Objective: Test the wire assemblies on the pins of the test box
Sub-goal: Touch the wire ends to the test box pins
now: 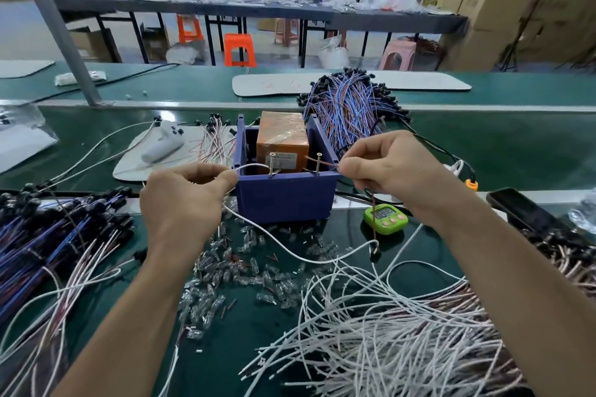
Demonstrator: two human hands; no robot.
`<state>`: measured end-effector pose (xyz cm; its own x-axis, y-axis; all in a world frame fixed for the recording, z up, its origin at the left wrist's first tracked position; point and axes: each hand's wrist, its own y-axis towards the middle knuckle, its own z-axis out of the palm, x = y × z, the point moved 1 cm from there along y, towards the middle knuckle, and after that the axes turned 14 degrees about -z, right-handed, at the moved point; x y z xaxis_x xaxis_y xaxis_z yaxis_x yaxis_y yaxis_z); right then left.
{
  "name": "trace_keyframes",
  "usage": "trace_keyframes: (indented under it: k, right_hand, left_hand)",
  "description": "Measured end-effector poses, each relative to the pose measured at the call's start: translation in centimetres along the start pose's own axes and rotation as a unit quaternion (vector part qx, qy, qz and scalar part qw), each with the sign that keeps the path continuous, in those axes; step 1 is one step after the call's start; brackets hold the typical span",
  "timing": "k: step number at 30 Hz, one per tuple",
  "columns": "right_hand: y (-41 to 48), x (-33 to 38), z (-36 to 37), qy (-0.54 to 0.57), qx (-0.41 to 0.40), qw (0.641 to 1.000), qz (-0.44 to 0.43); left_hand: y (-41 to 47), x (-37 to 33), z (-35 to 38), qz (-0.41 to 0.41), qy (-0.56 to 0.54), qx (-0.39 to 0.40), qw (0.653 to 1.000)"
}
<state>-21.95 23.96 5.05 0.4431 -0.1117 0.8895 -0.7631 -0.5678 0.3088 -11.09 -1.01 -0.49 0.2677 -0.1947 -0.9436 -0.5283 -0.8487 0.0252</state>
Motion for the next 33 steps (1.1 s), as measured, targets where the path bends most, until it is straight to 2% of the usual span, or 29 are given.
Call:
trace_keyframes:
  k: [3, 10, 18, 25, 27, 33]
  right_hand:
    - [-0.1, -0.3, -0.3, -0.07, -0.01, 0.997, -0.015]
    - [-0.2, -1.0, -0.7, -0.141, -0.019, 0.99, -0.011]
    - [0.5, -0.5, -0.3, -0.324, -0.016, 0.944, -0.056]
    - [1.3, -1.0, 0.2, -0.37, -0.041, 0.927, -0.056]
    - [1.0, -0.8, -0.1, -0.357, -0.045, 0.932, -0.055]
    - [-1.0, 1.2, -1.5, -0.301, 0.039, 0.951, -0.052]
  left_hand:
    - [0.3, 0.2, 0.3, -0.015, -0.015, 0.007, 1.0]
    - [0.0, 0.3, 0.9, -0.035, -0.031, 0.0, 0.999]
    - [-0.9, 0.1, 0.7, -0.049, -0.064, 0.003, 0.997]
    - [-1.1, -0.4, 0.6, -0.056, -0.066, -0.002, 0.996]
    - [-1.0, -0.3, 0.6, -0.057, -0.066, 0.002, 0.996]
    - [-0.9, 0.1, 0.0, -0.072, -0.09, 0.031, 0.993]
